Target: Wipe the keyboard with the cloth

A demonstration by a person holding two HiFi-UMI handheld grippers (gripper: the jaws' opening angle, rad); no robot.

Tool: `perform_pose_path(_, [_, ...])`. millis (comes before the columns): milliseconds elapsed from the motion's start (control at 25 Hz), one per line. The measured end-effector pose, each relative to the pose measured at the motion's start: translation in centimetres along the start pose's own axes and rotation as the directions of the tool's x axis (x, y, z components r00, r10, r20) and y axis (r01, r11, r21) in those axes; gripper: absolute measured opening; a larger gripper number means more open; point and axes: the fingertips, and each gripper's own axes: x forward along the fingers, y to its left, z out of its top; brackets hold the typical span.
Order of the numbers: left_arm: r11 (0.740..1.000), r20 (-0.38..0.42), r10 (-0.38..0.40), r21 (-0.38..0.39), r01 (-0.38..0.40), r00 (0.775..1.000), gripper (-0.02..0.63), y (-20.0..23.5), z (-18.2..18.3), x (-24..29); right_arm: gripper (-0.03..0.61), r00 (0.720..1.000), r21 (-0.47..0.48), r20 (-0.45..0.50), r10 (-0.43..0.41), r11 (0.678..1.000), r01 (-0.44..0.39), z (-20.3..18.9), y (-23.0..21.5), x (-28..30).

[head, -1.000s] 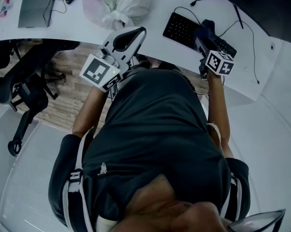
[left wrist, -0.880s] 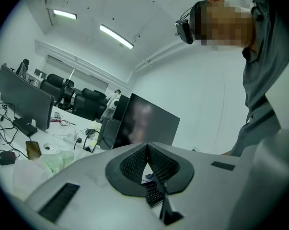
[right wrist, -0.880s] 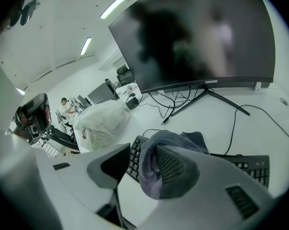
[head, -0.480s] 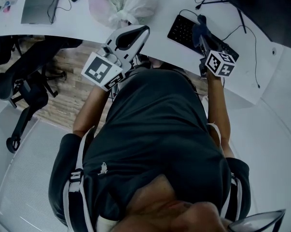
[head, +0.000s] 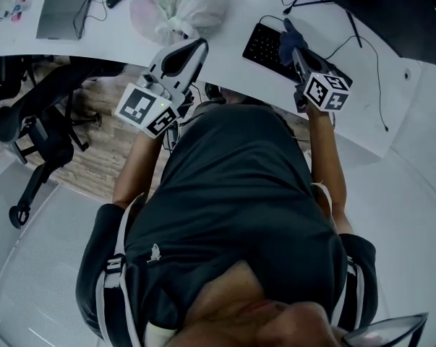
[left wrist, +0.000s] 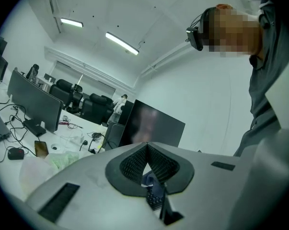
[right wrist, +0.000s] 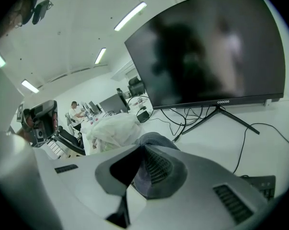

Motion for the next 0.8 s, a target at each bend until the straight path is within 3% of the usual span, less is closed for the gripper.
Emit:
perform_pose_path(480, [0.998,-0.035,-0.056,0.008,0.057,0.998,0.006,-4.5,-2.2,2.1,0.029,0.999,0.004,0.044,-0.008,1.0,0.008,-1.0,-2.4,-3.5])
perform_pose_path(800, [0.999,-0.047,-0.05,0.008,0.051,0.998,0.005,-4.9,-2.6,1.7,0.028,0.999,-0.005,0.038,-0.007,1.0,0.007,-1.5,-2.8,-3.5])
